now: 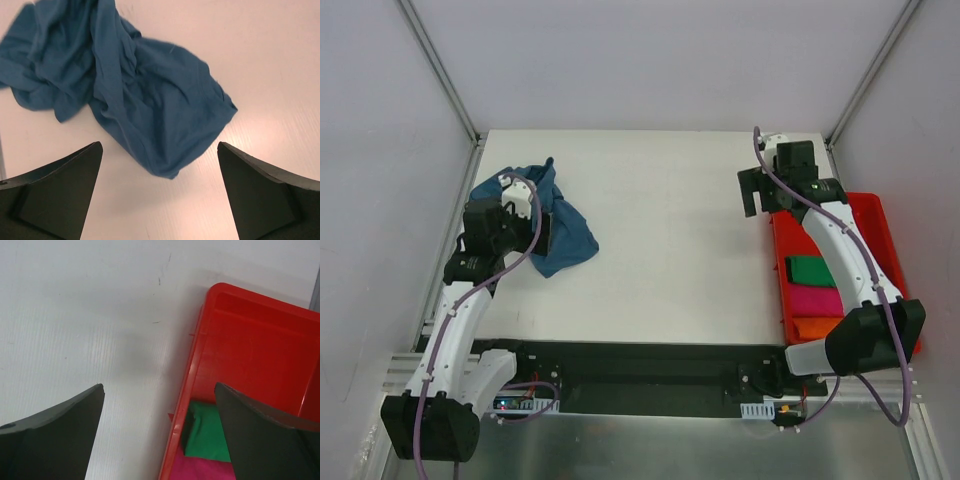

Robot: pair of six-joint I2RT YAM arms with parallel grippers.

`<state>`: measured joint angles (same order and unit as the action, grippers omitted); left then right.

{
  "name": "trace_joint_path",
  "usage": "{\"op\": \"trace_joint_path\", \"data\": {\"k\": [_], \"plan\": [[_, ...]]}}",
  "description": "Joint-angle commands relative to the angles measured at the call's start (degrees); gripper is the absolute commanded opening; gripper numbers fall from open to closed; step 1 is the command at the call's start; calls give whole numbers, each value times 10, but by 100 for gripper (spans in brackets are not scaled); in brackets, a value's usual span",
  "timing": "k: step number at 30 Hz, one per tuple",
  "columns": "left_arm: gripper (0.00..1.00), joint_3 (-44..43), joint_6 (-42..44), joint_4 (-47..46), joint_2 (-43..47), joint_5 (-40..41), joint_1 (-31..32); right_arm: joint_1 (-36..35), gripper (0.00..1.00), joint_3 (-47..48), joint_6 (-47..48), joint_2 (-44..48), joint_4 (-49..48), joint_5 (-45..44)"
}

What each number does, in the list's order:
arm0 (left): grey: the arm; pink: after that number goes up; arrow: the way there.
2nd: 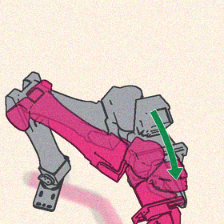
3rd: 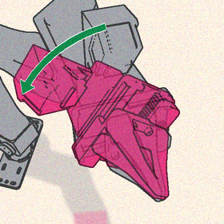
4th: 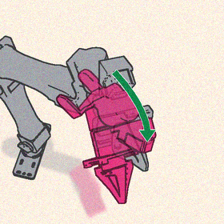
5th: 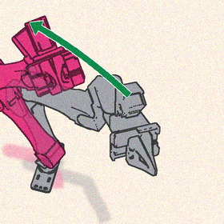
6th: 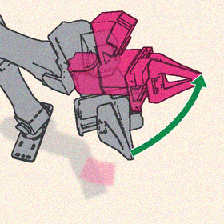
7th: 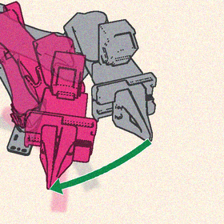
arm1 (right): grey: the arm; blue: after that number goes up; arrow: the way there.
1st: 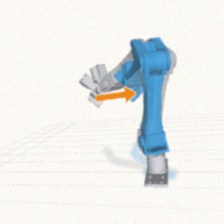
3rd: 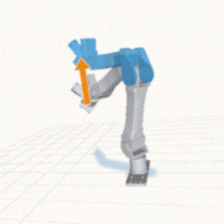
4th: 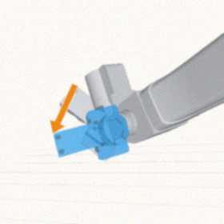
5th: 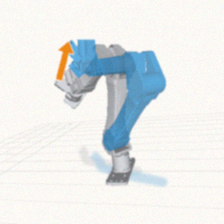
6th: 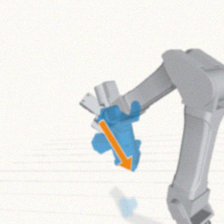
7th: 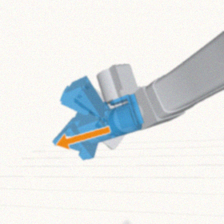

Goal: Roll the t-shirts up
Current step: Pick up the T-shirt from the center of the board.

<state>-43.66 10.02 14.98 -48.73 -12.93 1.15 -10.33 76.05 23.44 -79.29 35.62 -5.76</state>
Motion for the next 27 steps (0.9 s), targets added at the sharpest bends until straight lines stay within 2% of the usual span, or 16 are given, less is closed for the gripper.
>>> {"op": "trace_joint_path", "data": {"k": [1, 4, 8, 9, 15, 20, 25, 27], "plan": [[99, -49, 10, 51, -17, 1, 0, -13, 96, 22, 26, 4, 30, 52], [99, -77, 26, 101, -39, -18, -8, -14, 96, 56, 133, -2, 86, 184], [95, -96, 116, 186, -87, -136, -8, -34, 96, 67, 151, -10, 87, 213], [92, -96, 140, 195, -95, -140, -7, -39, 96, 71, 151, -12, 87, 212], [84, -84, 240, 193, -179, -67, 64, -83, 96, 110, 173, -34, 97, 201], [81, -86, 257, 187, -247, -37, 111, -94, 96, 103, 173, -30, 89, 195], [75, -87, 262, 159, -328, -13, 131, -101, 96, 71, 174, -11, 89, 196], [69, -83, 272, 139, -363, 4, 154, -100, 96, 60, 175, -4, 89, 193]]}}
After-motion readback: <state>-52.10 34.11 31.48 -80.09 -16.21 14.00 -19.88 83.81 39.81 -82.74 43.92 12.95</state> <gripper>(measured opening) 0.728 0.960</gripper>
